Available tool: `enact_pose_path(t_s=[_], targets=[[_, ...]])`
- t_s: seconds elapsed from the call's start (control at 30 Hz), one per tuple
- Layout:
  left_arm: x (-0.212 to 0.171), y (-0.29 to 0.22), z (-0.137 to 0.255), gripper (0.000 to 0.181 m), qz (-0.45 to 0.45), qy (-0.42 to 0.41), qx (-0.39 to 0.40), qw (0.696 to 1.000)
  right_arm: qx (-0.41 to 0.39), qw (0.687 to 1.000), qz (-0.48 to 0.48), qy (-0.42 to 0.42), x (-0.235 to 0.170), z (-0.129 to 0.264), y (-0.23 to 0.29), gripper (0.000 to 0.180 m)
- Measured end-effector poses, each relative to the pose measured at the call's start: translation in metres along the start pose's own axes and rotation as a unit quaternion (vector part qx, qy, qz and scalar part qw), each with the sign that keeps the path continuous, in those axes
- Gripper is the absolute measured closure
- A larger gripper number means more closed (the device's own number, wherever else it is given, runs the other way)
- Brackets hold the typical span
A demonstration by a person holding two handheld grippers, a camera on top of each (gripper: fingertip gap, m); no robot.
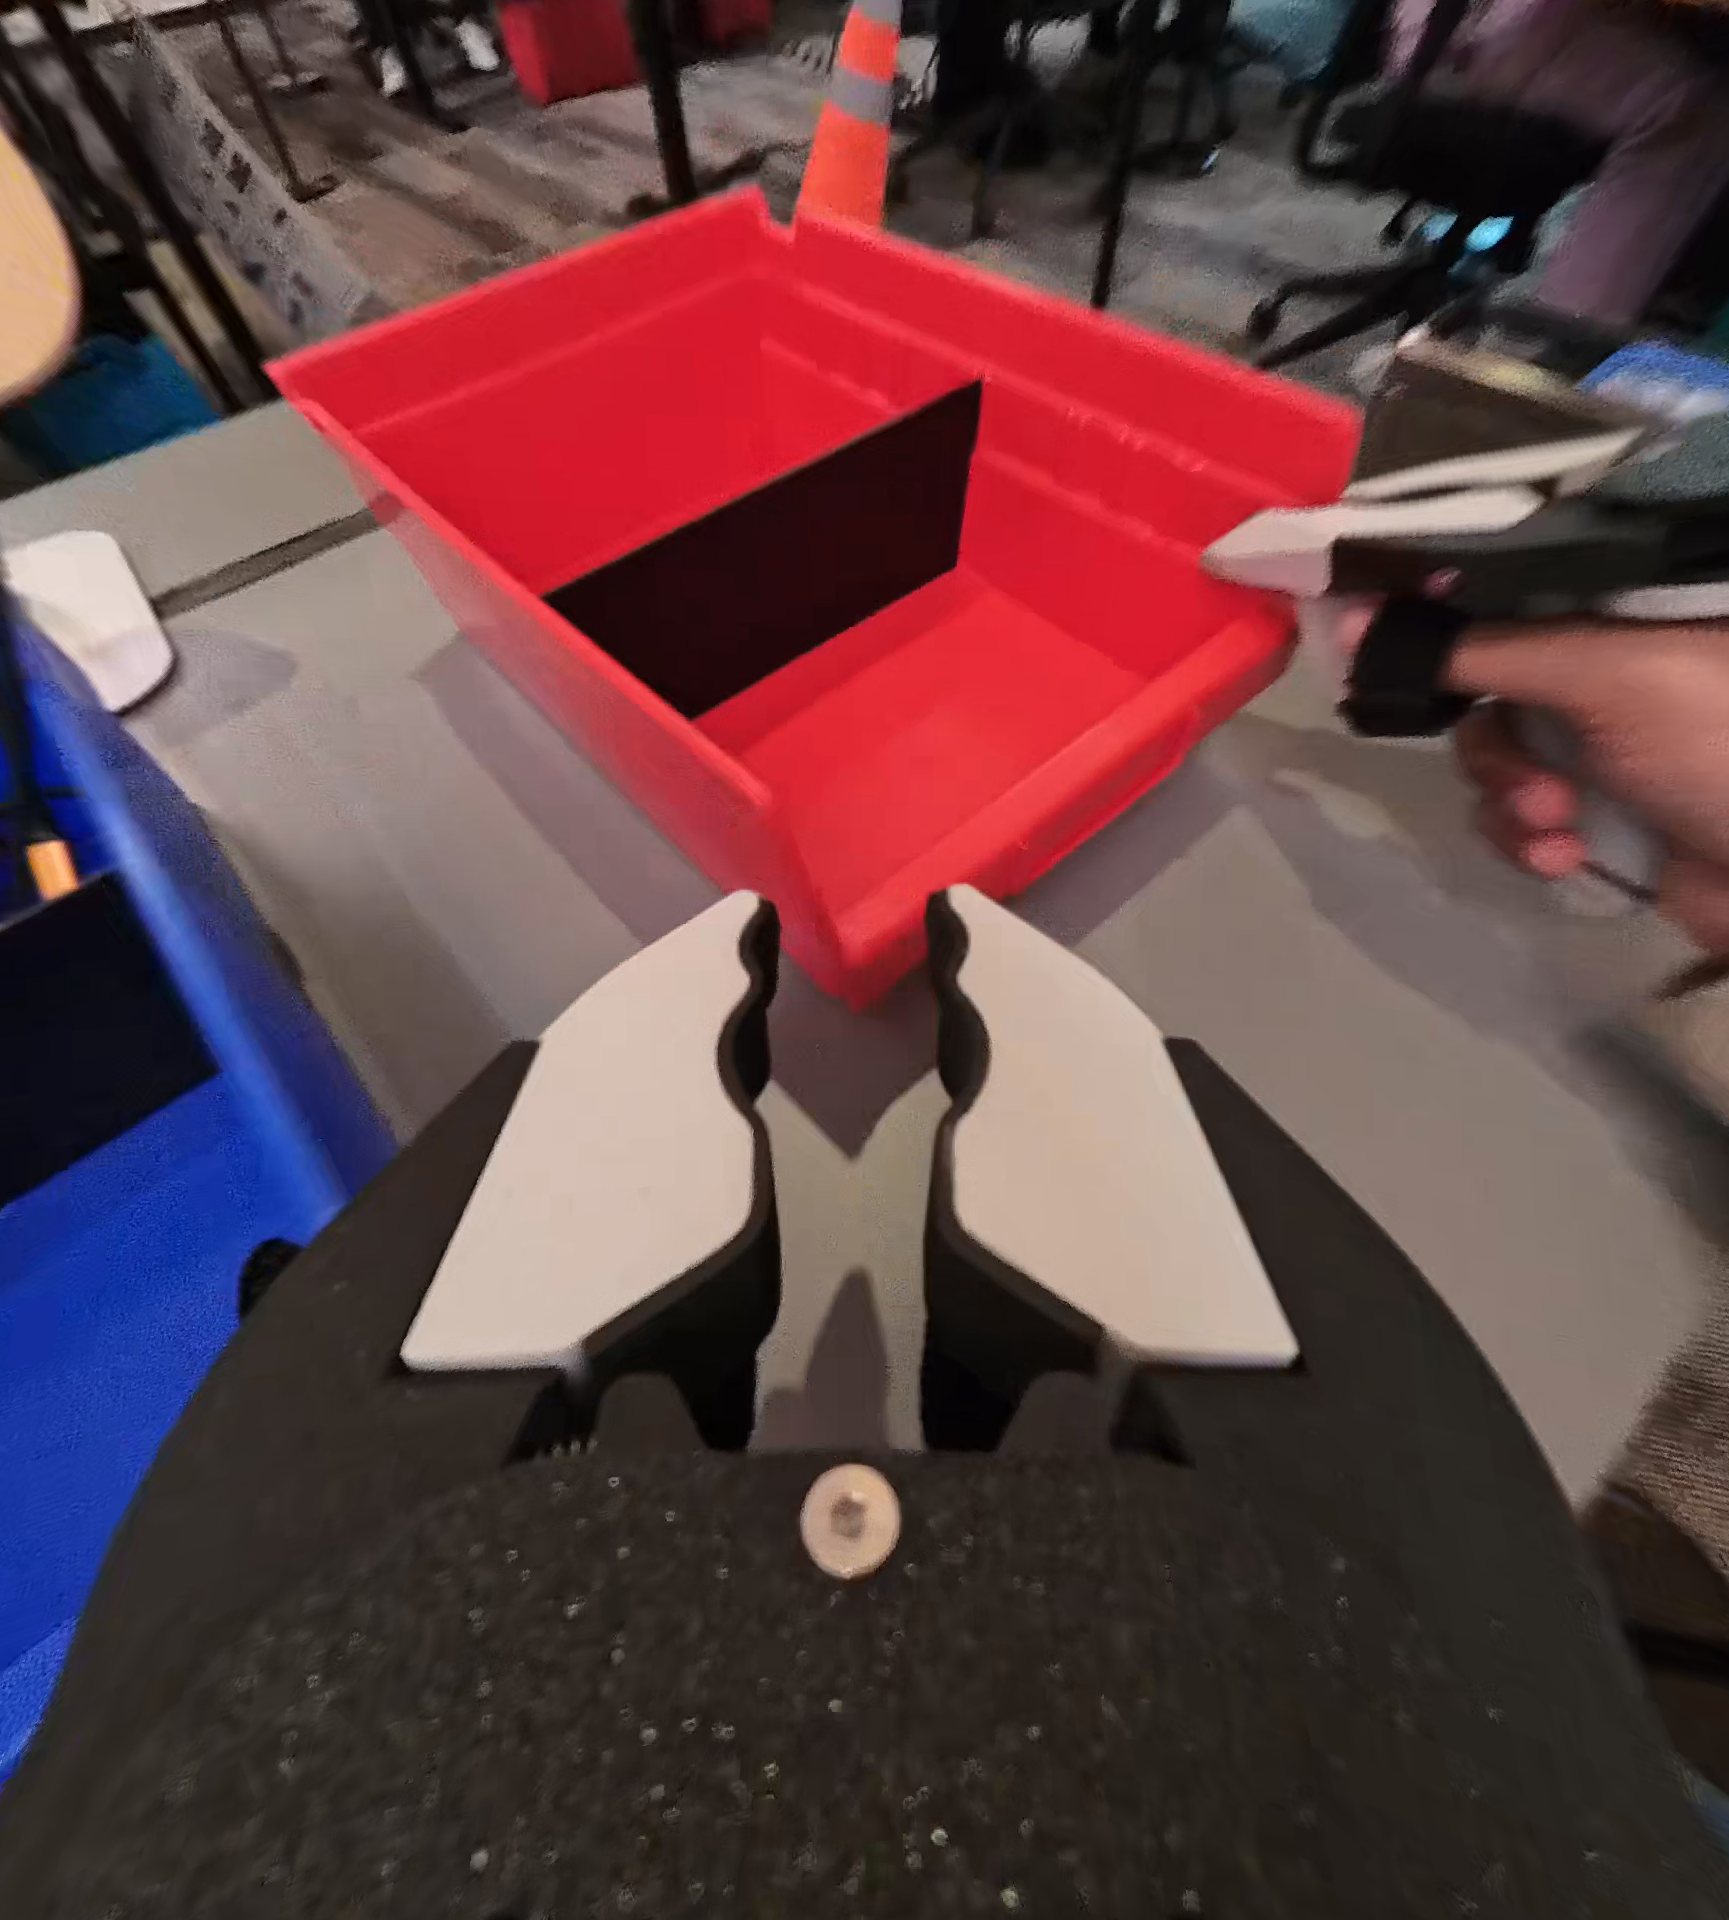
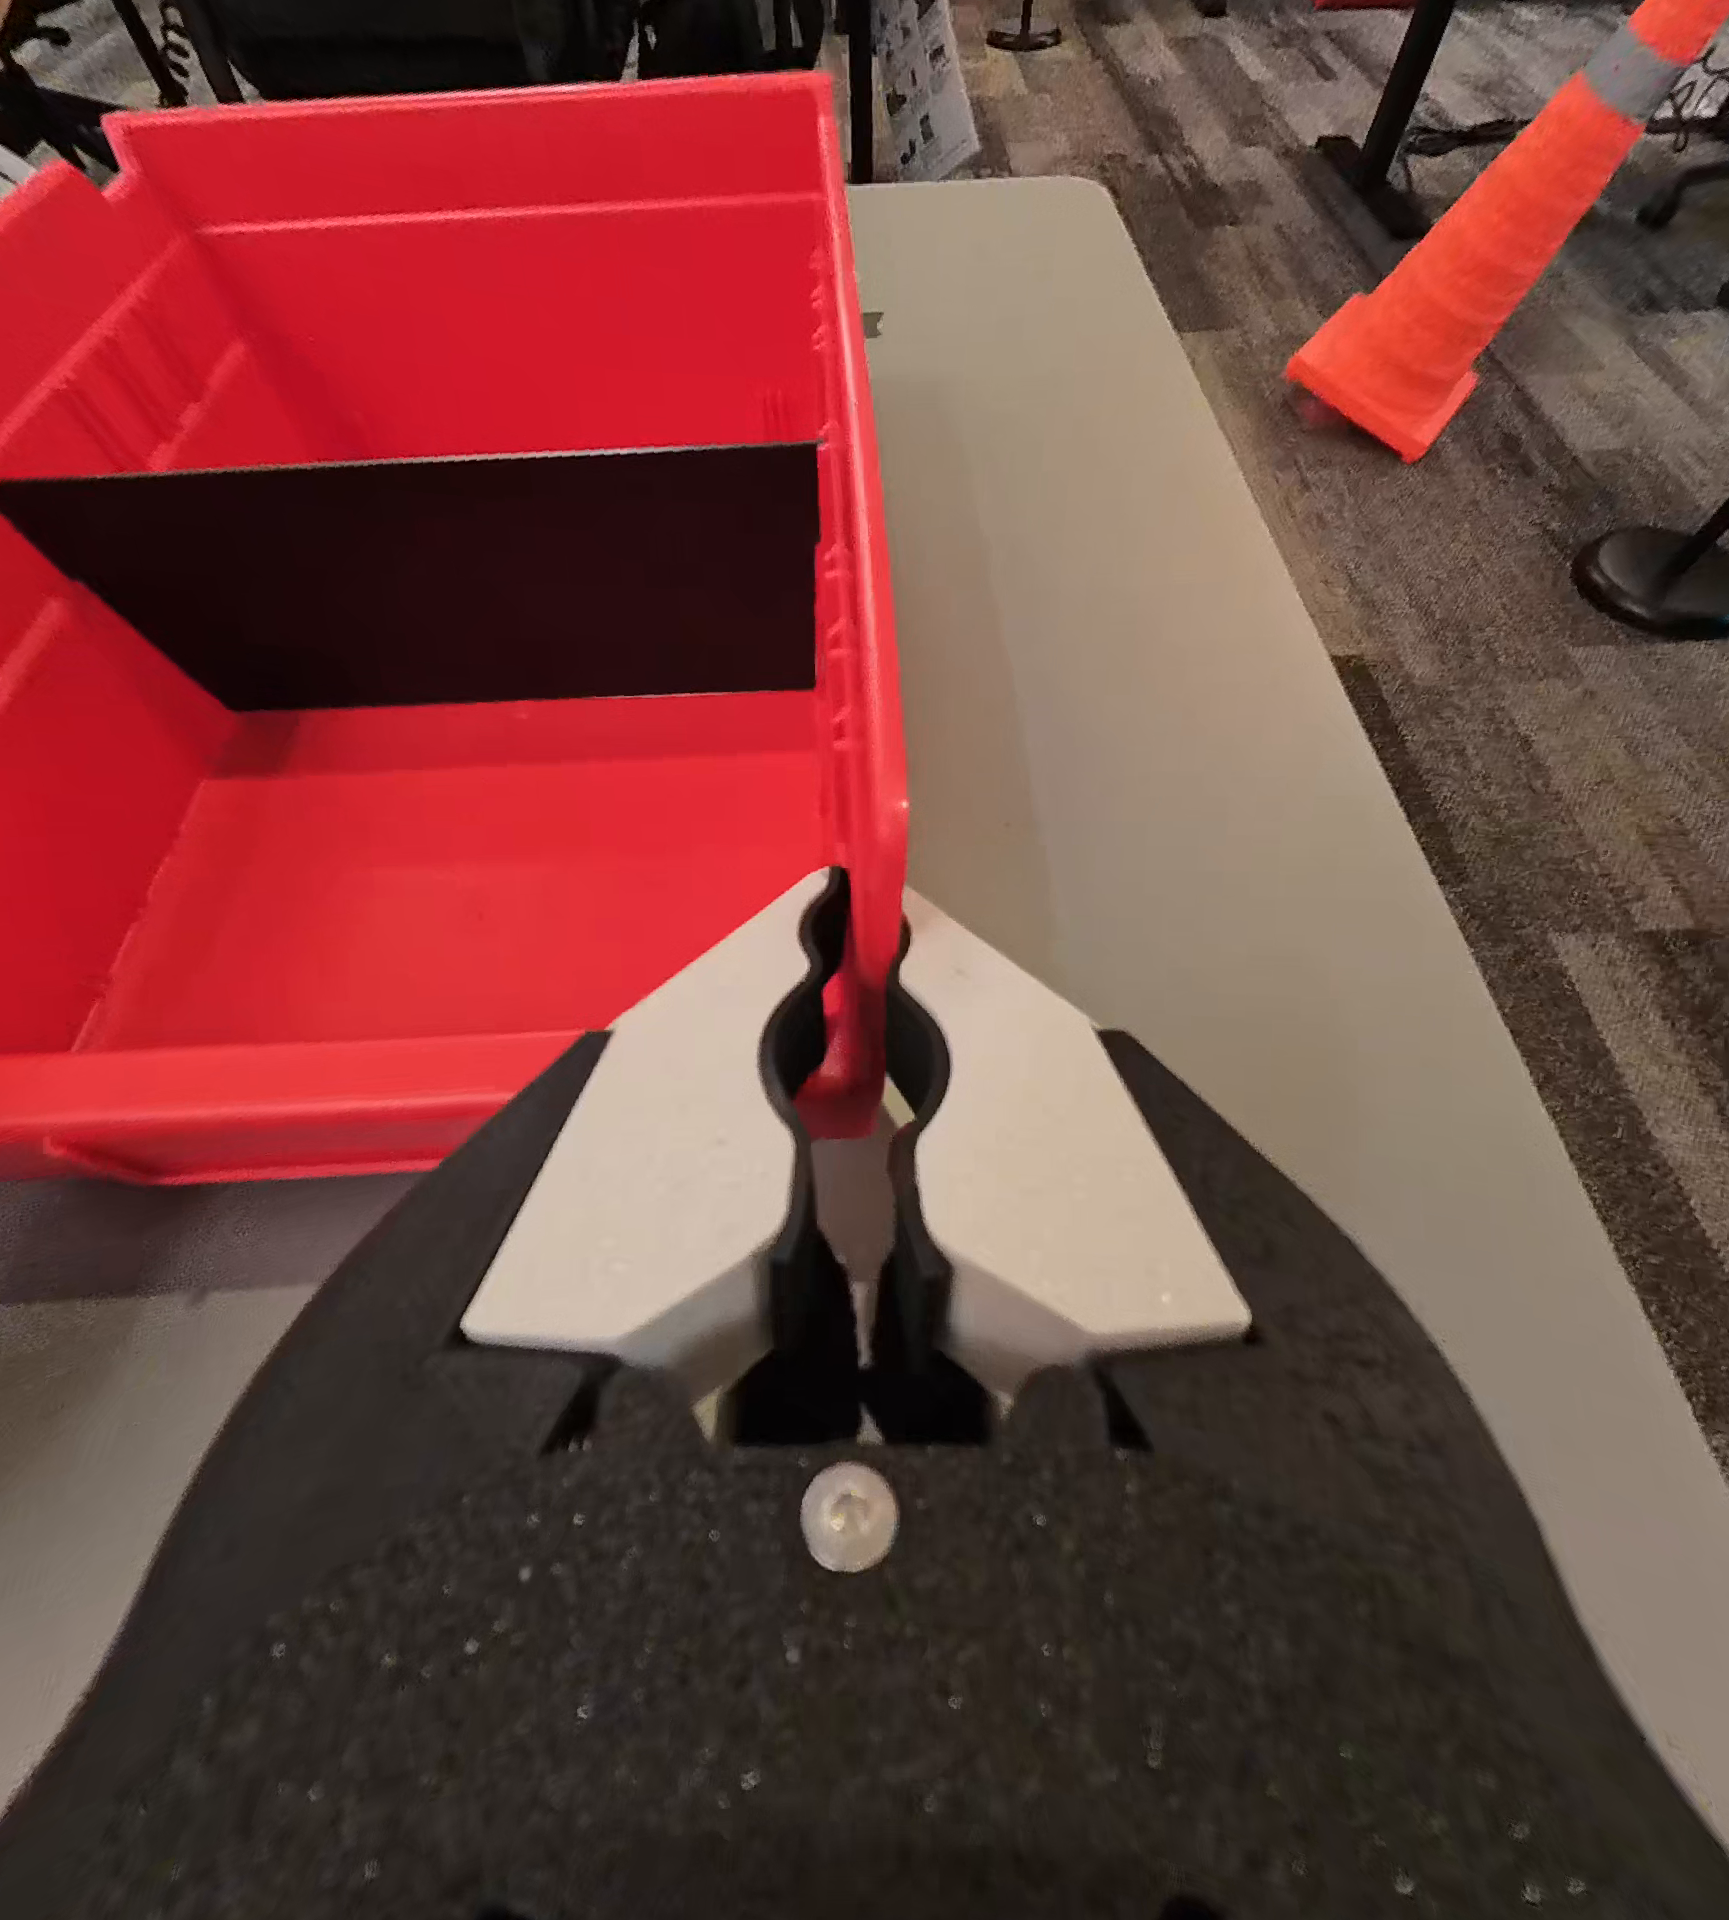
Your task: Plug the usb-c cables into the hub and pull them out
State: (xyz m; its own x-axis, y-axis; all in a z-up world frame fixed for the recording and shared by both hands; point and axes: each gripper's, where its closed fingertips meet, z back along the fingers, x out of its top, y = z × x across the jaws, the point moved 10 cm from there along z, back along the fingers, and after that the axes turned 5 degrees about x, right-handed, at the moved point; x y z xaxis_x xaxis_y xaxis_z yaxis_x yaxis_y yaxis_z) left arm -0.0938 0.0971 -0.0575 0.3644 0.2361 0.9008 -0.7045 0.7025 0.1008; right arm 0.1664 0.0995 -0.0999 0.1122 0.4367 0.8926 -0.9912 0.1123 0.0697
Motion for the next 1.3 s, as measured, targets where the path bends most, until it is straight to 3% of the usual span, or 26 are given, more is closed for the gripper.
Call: enact_pose_path(t_s=[0.1,0.2,0.27,0.33,0.43,0.47,0.5,0.63,0.7,0.73,0.93,1.3], targets=[[0.005,0.039,0.052,0.150,0.000,-0.047,0.018,0.999,-0.024,1.000,0.007,0.010,-0.001,0.008,0.003,0.159],[-0.007,0.107,0.099,0.148,-0.018,-0.097,0.140,0.985,-0.096,0.992,0.059,-0.050,0.019,0.037,0.019,0.149],[-0.030,0.157,0.123,0.141,-0.022,-0.100,0.240,0.965,-0.088,0.984,0.108,-0.107,0.038,0.060,0.052,0.150],[-0.061,0.196,0.134,0.131,0.025,-0.071,0.283,0.956,-0.016,0.981,0.132,-0.140,0.047,0.069,0.105,0.150],[-0.090,0.218,0.125,0.131,0.079,-0.046,0.248,0.964,0.180,0.971,0.074,-0.135,0.034,0.056,0.204,0.134],[-0.094,0.219,0.119,0.132,0.089,-0.043,0.232,0.968,0.216,0.968,0.053,-0.119,0.023,0.047,0.232,0.121],[-0.097,0.218,0.112,0.134,0.099,-0.037,0.208,0.973,0.203,0.972,0.040,-0.111,0.011,0.037,0.254,0.120],[-0.104,0.219,0.096,0.155,0.111,0.002,0.201,0.973,0.081,0.988,0.090,-0.093,-0.016,0.001,0.293,0.133],[-0.106,0.224,0.096,0.173,0.116,0.009,0.200,0.973,0.035,0.993,0.093,-0.068,-0.019,-0.011,0.295,0.154],[-0.106,0.227,0.096,0.174,0.120,0.014,0.202,0.972,0.038,0.995,0.073,-0.053,-0.021,-0.014,0.297,0.175],[-0.108,0.268,0.125,0.177,0.112,0.029,0.225,0.968,0.042,0.996,0.064,-0.050,-0.004,-0.002,0.345,0.179],[-0.159,0.396,0.234,0.179,0.182,-0.028,0.316,0.931,0.091,0.986,0.089,-0.105,-0.014,-0.017,0.529,0.177]])
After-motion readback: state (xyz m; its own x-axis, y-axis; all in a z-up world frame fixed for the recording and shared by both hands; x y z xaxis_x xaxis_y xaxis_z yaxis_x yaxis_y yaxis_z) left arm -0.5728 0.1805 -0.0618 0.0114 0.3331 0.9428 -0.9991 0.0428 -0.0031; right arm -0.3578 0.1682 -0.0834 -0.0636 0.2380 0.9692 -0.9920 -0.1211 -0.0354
